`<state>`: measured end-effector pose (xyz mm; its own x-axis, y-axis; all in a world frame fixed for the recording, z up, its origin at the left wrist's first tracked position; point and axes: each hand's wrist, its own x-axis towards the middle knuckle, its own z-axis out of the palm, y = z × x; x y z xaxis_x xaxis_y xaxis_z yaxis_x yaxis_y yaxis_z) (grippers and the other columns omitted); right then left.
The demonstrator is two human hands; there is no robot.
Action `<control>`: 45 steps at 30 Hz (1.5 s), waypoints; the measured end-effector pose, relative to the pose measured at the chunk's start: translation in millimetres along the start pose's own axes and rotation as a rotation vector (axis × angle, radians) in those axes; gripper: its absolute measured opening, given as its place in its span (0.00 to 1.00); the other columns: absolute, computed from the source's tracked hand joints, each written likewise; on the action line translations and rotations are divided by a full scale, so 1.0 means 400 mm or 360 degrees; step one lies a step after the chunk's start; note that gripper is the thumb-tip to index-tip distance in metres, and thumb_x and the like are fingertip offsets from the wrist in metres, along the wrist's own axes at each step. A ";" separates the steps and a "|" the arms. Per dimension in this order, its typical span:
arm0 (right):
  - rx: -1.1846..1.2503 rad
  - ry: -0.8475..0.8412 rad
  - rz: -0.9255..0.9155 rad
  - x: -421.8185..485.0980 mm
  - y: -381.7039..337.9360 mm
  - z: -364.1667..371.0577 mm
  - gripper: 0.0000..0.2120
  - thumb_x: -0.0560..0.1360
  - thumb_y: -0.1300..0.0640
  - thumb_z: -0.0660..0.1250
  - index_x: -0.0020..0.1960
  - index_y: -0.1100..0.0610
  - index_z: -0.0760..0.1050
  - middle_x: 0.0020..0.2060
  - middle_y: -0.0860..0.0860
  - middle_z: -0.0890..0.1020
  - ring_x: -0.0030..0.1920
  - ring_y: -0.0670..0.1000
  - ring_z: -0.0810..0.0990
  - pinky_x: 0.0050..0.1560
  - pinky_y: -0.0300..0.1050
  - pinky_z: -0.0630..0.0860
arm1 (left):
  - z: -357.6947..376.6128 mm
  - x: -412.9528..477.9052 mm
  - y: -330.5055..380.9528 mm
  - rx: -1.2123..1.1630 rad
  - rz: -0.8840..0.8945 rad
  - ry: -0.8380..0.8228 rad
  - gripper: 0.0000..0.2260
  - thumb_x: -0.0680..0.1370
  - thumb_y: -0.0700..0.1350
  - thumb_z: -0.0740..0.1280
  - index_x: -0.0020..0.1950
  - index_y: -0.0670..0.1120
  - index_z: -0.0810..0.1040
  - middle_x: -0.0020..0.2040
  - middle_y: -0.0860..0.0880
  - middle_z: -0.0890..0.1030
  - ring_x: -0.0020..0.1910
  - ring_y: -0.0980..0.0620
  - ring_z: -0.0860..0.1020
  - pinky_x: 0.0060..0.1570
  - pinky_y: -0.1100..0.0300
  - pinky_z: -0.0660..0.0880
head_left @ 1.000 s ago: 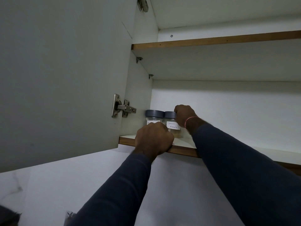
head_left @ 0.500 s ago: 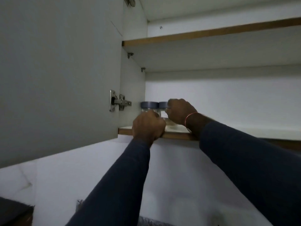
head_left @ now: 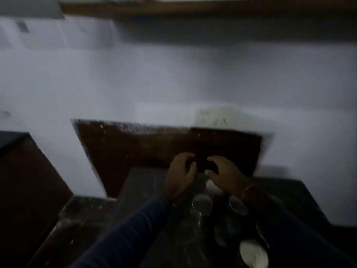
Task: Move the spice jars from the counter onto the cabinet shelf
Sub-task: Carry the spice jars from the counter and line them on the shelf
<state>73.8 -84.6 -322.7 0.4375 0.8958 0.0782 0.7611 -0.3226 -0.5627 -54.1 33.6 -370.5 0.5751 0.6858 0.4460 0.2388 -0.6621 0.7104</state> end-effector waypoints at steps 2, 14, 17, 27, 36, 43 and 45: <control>0.0079 -0.0170 0.0168 -0.074 0.097 0.090 0.22 0.77 0.47 0.64 0.68 0.55 0.71 0.62 0.49 0.76 0.64 0.51 0.75 0.64 0.42 0.68 | 0.095 -0.132 -0.045 -0.0084 -0.0321 -0.0255 0.15 0.77 0.49 0.64 0.63 0.49 0.73 0.59 0.52 0.76 0.59 0.54 0.75 0.58 0.61 0.72; -0.0095 -0.0070 0.0434 -0.228 0.239 0.277 0.26 0.71 0.51 0.72 0.67 0.50 0.69 0.68 0.50 0.70 0.71 0.54 0.67 0.70 0.53 0.68 | 0.191 -0.297 -0.066 0.0045 -0.0676 -0.0575 0.26 0.72 0.54 0.71 0.68 0.53 0.67 0.64 0.53 0.71 0.63 0.57 0.71 0.59 0.62 0.71; -0.0324 -0.0246 0.0386 -0.249 0.258 0.287 0.30 0.72 0.47 0.71 0.70 0.51 0.66 0.72 0.53 0.65 0.74 0.56 0.60 0.69 0.57 0.68 | 0.199 -0.351 -0.044 0.0086 -0.0696 -0.0293 0.14 0.74 0.43 0.69 0.58 0.51 0.72 0.54 0.52 0.74 0.49 0.58 0.76 0.43 0.69 0.72; -0.0207 -0.0305 0.0295 -0.290 0.172 0.377 0.17 0.74 0.48 0.69 0.62 0.49 0.73 0.78 0.54 0.49 0.78 0.60 0.48 0.75 0.55 0.61 | 0.174 -0.430 -0.057 -0.0478 -0.1252 -0.0628 0.21 0.74 0.34 0.67 0.65 0.48 0.70 0.55 0.52 0.78 0.55 0.51 0.77 0.56 0.55 0.76; 0.1472 -0.0356 0.0387 -0.219 0.092 0.252 0.16 0.71 0.48 0.69 0.57 0.52 0.75 0.54 0.55 0.80 0.55 0.57 0.81 0.56 0.56 0.79 | -0.018 -0.389 -0.082 -0.1877 -0.1781 -0.0484 0.29 0.79 0.64 0.51 0.57 0.46 0.83 0.58 0.38 0.81 0.54 0.39 0.80 0.53 0.44 0.76; 0.1488 -0.0070 0.0405 -0.147 -0.012 0.220 0.13 0.82 0.55 0.55 0.65 0.49 0.70 0.61 0.50 0.77 0.59 0.51 0.78 0.60 0.48 0.77 | -0.044 -0.308 -0.007 -0.1956 -0.1481 -0.0176 0.26 0.77 0.57 0.62 0.69 0.43 0.70 0.64 0.35 0.76 0.63 0.34 0.75 0.58 0.39 0.75; 0.1557 -0.0024 0.0439 -0.147 -0.015 0.226 0.20 0.79 0.47 0.56 0.71 0.45 0.67 0.65 0.51 0.75 0.62 0.52 0.78 0.61 0.58 0.77 | -0.041 -0.291 0.011 -0.1663 -0.1264 -0.0104 0.24 0.75 0.56 0.66 0.66 0.43 0.73 0.62 0.35 0.78 0.61 0.33 0.76 0.60 0.37 0.73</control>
<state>0.1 -107.7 -398.3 0.5276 0.8338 -0.1628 -0.0943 -0.1330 -0.9866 -132.9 -44.2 -410.3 0.6030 0.7423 -0.2921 -0.1701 0.4775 0.8620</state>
